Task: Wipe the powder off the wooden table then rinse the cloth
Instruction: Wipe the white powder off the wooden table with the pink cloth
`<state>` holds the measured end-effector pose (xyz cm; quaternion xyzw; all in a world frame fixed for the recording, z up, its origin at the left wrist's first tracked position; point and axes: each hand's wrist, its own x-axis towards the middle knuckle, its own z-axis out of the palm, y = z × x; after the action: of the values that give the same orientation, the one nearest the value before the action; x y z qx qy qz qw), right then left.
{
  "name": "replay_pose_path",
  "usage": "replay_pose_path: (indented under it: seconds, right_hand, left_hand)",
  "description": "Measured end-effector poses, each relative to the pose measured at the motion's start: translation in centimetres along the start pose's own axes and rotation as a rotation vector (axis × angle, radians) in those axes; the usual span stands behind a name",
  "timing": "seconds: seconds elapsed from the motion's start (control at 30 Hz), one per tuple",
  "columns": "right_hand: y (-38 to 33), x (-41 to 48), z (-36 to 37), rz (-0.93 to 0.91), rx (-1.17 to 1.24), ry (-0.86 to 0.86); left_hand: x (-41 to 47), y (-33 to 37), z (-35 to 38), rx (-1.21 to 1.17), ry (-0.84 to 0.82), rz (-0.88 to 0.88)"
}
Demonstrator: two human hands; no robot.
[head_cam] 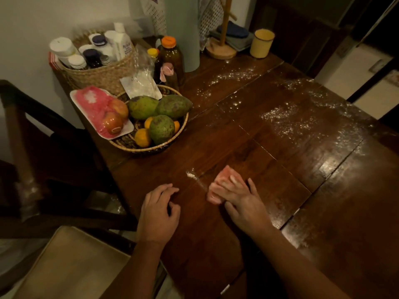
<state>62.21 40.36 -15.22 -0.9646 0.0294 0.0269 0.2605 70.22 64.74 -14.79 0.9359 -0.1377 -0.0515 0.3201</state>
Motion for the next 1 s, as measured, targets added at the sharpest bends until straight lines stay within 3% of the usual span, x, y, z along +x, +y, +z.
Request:
replay_pose_path:
  seconds: [0.07,0.17,0.23,0.33,0.4,0.47,0.53,0.63,0.7,0.77,0.9,0.93,1.0]
  right_hand:
    - [-2.0,0.4,1.6,-0.042,-0.018,0.017]
    - [-1.8,-0.5,1.7,-0.389,-0.069,-0.179]
    - [0.6,0.5,0.2,-0.455,-0.096,-0.235]
    - [2.4,3.7,-1.2,-0.216,-0.112,-0.124]
    - [0.6,6.4,-1.0,0.026,-0.065,-0.046]
    - [-2.6,8.5,-0.2,0.124,-0.067,0.013]
    - [-4.4,9.2,1.1,-0.008,-0.077,0.008]
    - [-2.8,7.7,1.4,-0.334,-0.064,-0.156]
    - [-0.4,6.8,0.2,-0.416,-0.043,-0.202]
    - [1.4,6.4,-0.9,-0.343,-0.026,-0.126]
    - [-1.7,6.8,0.7,0.043,0.001,0.113]
    - [-3.1,6.6,1.7,0.05,-0.011,0.156]
    - [-4.5,5.2,3.3,-0.106,-0.004,0.144]
  left_hand:
    - [0.0,-0.1,0.0,-0.007,0.01,0.004]
    - [0.0,-0.2,0.1,-0.019,0.022,0.015]
    - [0.0,-0.2,0.1,-0.019,0.025,0.014]
    - [0.1,-0.2,0.1,-0.024,0.018,0.007]
    - [0.1,-0.2,0.1,-0.03,0.015,-0.002]
    - [0.1,-0.2,0.1,-0.031,0.023,0.005]
    - [0.1,-0.4,0.2,-0.034,0.04,0.026]
    - [0.1,-0.5,0.2,-0.045,0.041,0.028]
    - [0.1,-0.6,0.2,-0.064,0.047,0.021]
    - [0.1,-0.7,0.2,-0.073,0.045,0.018]
    - [0.2,-0.6,0.2,-0.071,0.028,0.001]
    - [0.1,-0.5,0.1,-0.071,0.031,0.001]
    - [0.0,-0.7,0.1,-0.076,0.04,0.015]
